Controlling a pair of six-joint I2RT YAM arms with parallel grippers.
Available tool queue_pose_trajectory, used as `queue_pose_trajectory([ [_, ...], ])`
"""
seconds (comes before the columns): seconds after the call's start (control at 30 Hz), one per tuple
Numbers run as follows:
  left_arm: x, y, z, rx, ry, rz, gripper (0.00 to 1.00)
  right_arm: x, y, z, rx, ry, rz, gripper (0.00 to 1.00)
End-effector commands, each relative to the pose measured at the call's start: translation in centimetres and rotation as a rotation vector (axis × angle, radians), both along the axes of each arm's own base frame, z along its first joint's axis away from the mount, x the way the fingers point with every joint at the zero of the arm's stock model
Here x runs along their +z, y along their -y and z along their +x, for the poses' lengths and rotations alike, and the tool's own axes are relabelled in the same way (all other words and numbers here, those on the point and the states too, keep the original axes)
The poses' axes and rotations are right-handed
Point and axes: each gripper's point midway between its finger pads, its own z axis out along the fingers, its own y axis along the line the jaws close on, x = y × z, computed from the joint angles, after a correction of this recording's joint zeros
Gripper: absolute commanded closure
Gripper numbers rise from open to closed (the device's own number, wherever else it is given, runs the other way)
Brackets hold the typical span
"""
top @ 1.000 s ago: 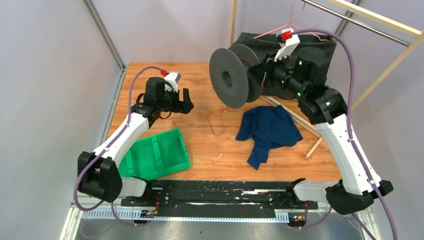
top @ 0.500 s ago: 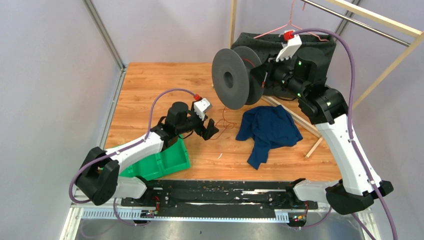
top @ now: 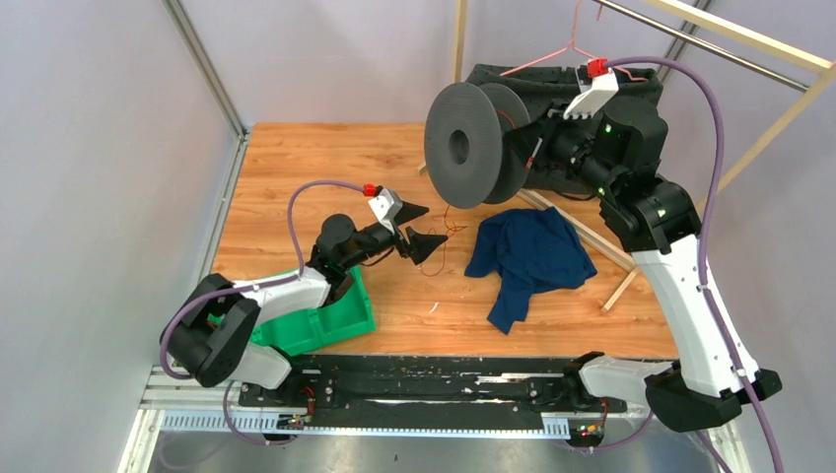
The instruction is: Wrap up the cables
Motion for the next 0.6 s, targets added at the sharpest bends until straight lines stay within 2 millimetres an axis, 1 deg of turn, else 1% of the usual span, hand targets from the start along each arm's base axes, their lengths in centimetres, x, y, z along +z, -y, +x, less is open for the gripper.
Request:
queue_pose_trajectory([
  [0.0,5.6,1.3,-1.3,-0.081,0.136,-0.181,0.15,2.4,0.4,0.4,-0.028,0.050,0.087,0.99],
  [0.1,5.8,1.9,-1.3,-0.088,0.146,-0.180,0.15,2.1,0.0,0.7,-0.015,0.041,0.090,0.99],
  [0.27,5.5,2.5,-1.4,-0.105,0.138,-0.174,0.15,1.7,-0.1,1.0,-0.014,0.032,0.091,0.99],
  [0.3,5.5,2.5,-1.3,-0.101,0.134,-0.176,0.18,1.6,-0.1,1.0,-0.015,0.031,0.090,0.99],
  [0.33,5.3,2.6,-1.3,-0.103,0.126,-0.173,0.22,1.5,-0.1,1.1,-0.017,0.029,0.090,0.99],
  [0.37,5.2,2.8,-1.3,-0.108,0.120,-0.166,0.30,1.4,-0.1,1.2,-0.021,0.026,0.090,0.99],
  [0.4,5.0,3.0,-1.3,-0.120,0.114,-0.156,0.44,1.3,0.0,1.3,-0.026,0.023,0.090,0.99],
  [0.43,4.8,3.2,-1.2,-0.128,0.101,-0.147,0.60,1.1,0.0,1.4,-0.031,0.018,0.090,0.99],
  [0.5,4.5,3.4,-1.2,-0.134,0.068,-0.142,0.87,1.0,0.4,1.7,-0.051,0.018,0.087,0.99],
  [0.53,4.3,3.4,-1.2,-0.134,0.050,-0.144,0.97,0.9,0.6,1.9,-0.062,0.019,0.085,0.99],
  [0.57,4.1,3.4,-1.3,-0.137,0.032,-0.147,1.00,0.8,0.8,2.1,-0.077,0.023,0.082,0.99],
])
